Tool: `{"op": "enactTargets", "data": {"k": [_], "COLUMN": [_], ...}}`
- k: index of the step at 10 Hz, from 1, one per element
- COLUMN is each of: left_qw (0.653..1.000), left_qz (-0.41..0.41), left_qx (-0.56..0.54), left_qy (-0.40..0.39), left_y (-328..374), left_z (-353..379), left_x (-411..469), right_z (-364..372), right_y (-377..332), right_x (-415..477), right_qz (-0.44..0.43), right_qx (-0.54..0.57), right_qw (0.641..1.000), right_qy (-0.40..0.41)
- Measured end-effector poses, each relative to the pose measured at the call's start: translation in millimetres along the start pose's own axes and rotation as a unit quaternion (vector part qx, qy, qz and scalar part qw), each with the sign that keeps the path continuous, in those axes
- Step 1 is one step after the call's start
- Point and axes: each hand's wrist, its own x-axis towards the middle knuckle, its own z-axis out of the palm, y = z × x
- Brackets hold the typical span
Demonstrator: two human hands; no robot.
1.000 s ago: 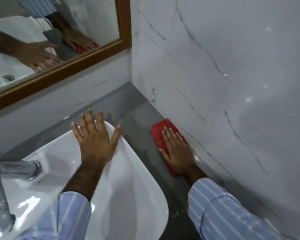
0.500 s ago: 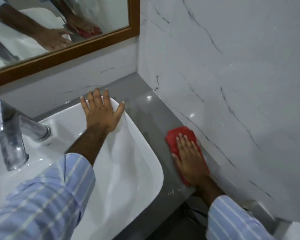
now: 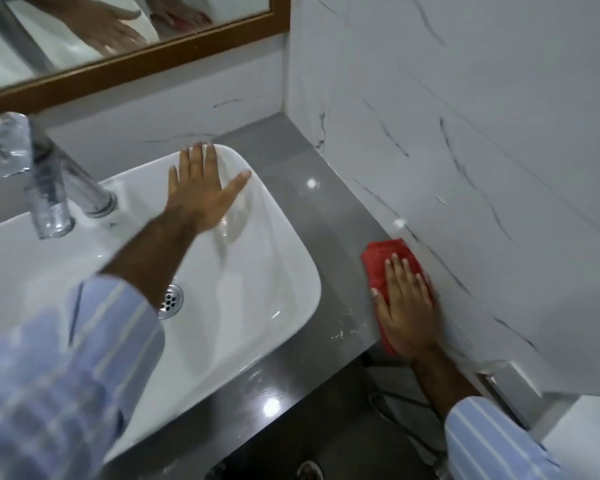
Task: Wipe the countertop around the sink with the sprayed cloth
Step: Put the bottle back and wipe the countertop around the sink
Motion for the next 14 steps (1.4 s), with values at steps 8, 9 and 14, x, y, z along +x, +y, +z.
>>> {"op": "enactTargets", "data": {"k": [8,9,14], "left_qw": [0.997,0.999,0.992], "left_qz": [-0.054,-0.009,0.057], "left_qx": [-0.04,0.045,0.101], "left_qy": [-0.045,-0.017,0.048], "left_y": [-180.1,-224.2,-249.7], "left_z": [31.7,12.3,12.8], "left_x": [-316.8,-329.6,-336.3], "right_z": [58.6,48.3,70.8], "right_y": [-153.4,-126.9,-261.5], "right_x": [-156.8,-133.4,-209.3], "right_qz": [-0.329,-0.257,-0.379], "right_qx": [0.013,0.013,0.027], "right_qw": [0.944,0.966,0.925], "right_qy": [-0.014,0.022,-0.004]}}
